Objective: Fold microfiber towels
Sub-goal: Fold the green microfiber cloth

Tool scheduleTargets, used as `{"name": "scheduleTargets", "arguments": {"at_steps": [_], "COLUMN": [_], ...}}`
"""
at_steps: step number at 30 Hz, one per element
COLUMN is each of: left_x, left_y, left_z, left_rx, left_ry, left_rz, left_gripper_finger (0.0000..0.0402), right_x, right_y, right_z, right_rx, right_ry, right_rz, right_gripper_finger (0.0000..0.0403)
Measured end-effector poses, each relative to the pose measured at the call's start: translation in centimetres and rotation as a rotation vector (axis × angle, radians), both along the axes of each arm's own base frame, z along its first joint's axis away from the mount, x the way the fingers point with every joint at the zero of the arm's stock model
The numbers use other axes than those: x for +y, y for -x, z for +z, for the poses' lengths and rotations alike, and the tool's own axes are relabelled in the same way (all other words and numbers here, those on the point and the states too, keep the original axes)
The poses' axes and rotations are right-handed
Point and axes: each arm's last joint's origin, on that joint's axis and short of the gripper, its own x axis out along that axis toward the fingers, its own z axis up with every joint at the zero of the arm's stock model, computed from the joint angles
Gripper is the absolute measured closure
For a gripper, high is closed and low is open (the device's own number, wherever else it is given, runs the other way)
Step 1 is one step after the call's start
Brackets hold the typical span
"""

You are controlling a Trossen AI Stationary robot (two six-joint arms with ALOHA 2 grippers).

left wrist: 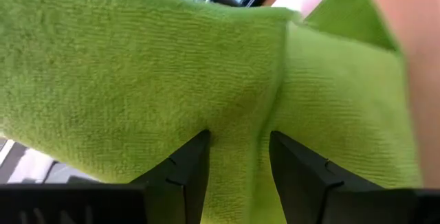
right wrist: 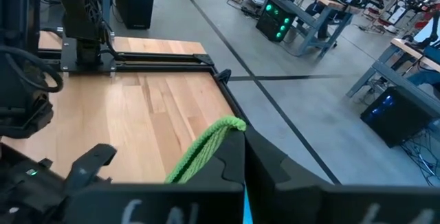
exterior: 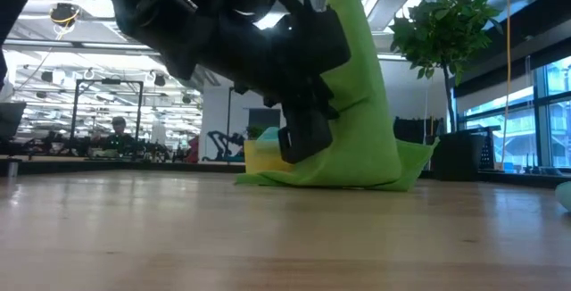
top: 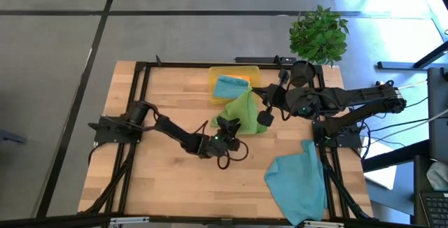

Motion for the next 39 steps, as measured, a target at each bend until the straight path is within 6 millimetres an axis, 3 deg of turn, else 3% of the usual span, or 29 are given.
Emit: {"name": "scheduleTargets", "arguments": {"at_steps": [16,24,33,39], "left_x": [-0.2,-2.0,-1.7,-2.3], "left_y": [0.0,1.9,5.7,5.2], "left_z": [2.9,2.1,1.6,0.9], "left_rx": [-0.133,-0.135,-0.355,-0.447], "left_ry": [-0.091,-0.073,0.176,0.462], "left_rz": [0.086,0.078,-0.077,-0.277], "left_gripper_finger": [0.0263,0.0263,0.0263,0.0263], "right_x": [0.0,-0.1,-0.1,-0.3], "right_y": [0.1,0.4,0.3,0.2], "right_z": [-0.3,-0.8,-0.6,-0.5], "right_rx": [0.023,0.058,0.046,0.033], "right_ry": [-0.010,-0.036,-0.038,-0.041], "right_rz": [-0.006,-0.022,-0.022,-0.030], "right_gripper_finger": [0.0403,0.0403,0.0403,0.0403]}}
